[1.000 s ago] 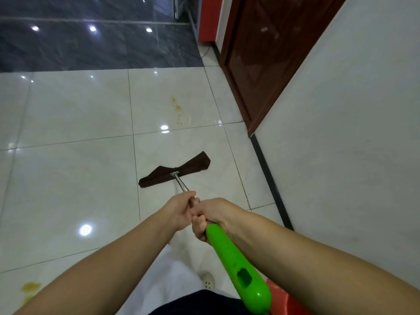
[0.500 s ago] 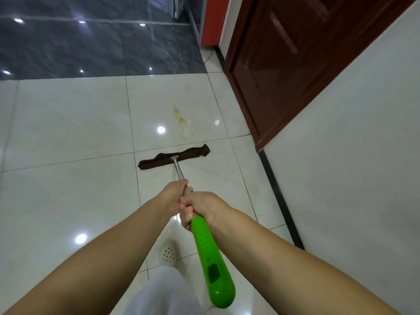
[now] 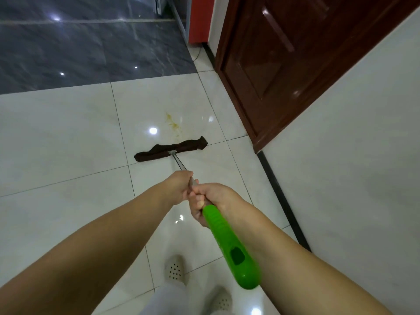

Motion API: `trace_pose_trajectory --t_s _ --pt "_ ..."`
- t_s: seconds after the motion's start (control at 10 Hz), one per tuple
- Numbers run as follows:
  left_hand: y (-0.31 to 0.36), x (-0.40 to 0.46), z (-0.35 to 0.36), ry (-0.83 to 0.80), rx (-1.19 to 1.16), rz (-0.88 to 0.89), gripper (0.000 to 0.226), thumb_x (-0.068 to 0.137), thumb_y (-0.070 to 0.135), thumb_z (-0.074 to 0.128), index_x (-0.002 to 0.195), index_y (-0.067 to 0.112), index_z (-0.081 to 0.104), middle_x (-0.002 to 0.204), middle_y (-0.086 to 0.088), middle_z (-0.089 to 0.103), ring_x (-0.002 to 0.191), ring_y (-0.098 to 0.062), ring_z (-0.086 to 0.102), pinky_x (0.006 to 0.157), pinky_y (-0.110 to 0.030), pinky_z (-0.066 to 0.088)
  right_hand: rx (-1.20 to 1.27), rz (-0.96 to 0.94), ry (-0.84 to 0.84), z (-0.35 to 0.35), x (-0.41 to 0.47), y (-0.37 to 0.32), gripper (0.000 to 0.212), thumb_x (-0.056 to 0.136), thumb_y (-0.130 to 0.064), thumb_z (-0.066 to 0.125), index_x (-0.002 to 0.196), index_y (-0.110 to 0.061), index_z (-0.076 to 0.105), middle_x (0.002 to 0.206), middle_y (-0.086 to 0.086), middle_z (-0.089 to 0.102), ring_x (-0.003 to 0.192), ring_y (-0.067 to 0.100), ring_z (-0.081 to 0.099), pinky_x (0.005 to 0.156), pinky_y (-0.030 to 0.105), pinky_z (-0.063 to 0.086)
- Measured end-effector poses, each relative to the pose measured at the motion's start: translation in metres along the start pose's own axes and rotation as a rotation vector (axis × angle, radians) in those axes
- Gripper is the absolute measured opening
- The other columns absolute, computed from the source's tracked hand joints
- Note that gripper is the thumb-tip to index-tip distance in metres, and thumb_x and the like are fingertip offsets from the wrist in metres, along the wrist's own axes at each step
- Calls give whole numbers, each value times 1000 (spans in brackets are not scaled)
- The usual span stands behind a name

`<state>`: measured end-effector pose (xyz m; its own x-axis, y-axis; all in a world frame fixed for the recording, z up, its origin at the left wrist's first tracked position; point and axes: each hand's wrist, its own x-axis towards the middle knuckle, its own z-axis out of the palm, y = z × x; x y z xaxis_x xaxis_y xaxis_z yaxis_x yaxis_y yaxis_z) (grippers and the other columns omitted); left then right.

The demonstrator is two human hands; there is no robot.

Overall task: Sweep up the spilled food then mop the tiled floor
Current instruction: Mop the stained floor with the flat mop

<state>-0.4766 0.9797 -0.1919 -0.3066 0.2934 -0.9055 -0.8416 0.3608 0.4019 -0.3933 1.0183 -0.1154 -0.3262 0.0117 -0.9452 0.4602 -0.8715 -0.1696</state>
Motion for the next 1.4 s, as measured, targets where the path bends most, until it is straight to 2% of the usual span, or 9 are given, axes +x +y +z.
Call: trace_pose_trajectory --t_s 0.3,0.4,0.6,0.7,0.8,0.9,1.2,1.3,1.4 --pt "-15 -4 32 -104 -49 -81 24 100 15 35 78 10 42 68 -4 47 63 -10 50 60 -27 43 11 33 4 -32 -26 -12 30 98 -6 45 70 -15 48 52 -6 45 21 3 32 26 7 24" --pt "-2 -1 39 -110 -98 -69 16 101 19 34 97 8 45 75 -4 49 69 -9 51 62 -25 43 -50 -4 20 -27 -15 -27 26 97 -3 41 79 -19 51 66 -8 39 21 2 30 26 7 23" --pt "40 12 50 -36 -155 -36 19 102 18 34 115 9 44 72 -5 47 61 -12 46 50 -25 42 -88 13 9 -7 8 -66 32 96 -2 41 70 -20 47 44 -2 39 20 4 31 27 7 25" --pt "72 22 63 37 -53 69 26 102 17 33 90 6 53 65 -6 38 37 -9 45 27 -11 32 -180 36 16 1 20 -107 25 94 -4 44 74 -18 49 52 -2 39 23 5 33 28 8 27" --pt "107 43 85 88 -37 106 29 101 20 36 113 -6 43 61 -6 36 37 -15 40 26 -7 26 -299 75 25 3 33 -156 26 93 -8 49 68 -15 48 48 -3 40 26 5 33 29 12 30" --pt "136 60 106 82 -38 127 25 101 19 35 99 1 53 62 -6 37 34 -13 42 25 -9 28 -361 77 12 1 46 -202 25 92 -5 48 68 -13 47 51 -1 41 26 5 34 30 12 31" --pt "221 125 156 219 -63 20 41 100 20 41 137 2 42 76 -3 55 63 -9 52 42 -25 43 -411 123 -85 1 82 -311 22 95 -6 44 74 -11 47 42 -1 45 23 4 33 31 10 29" --pt "240 130 172 224 -18 65 16 101 15 38 101 5 51 71 -6 46 49 -8 55 32 -21 42 -386 128 -129 -3 85 -338 25 96 -6 43 71 -6 47 48 -1 46 24 3 36 31 9 30" --pt "249 131 186 244 53 119 31 101 12 36 70 9 38 63 -5 37 37 -13 49 24 -11 30 -325 141 -136 -11 78 -358 26 96 -5 43 71 -6 47 45 1 47 24 4 38 31 9 31"
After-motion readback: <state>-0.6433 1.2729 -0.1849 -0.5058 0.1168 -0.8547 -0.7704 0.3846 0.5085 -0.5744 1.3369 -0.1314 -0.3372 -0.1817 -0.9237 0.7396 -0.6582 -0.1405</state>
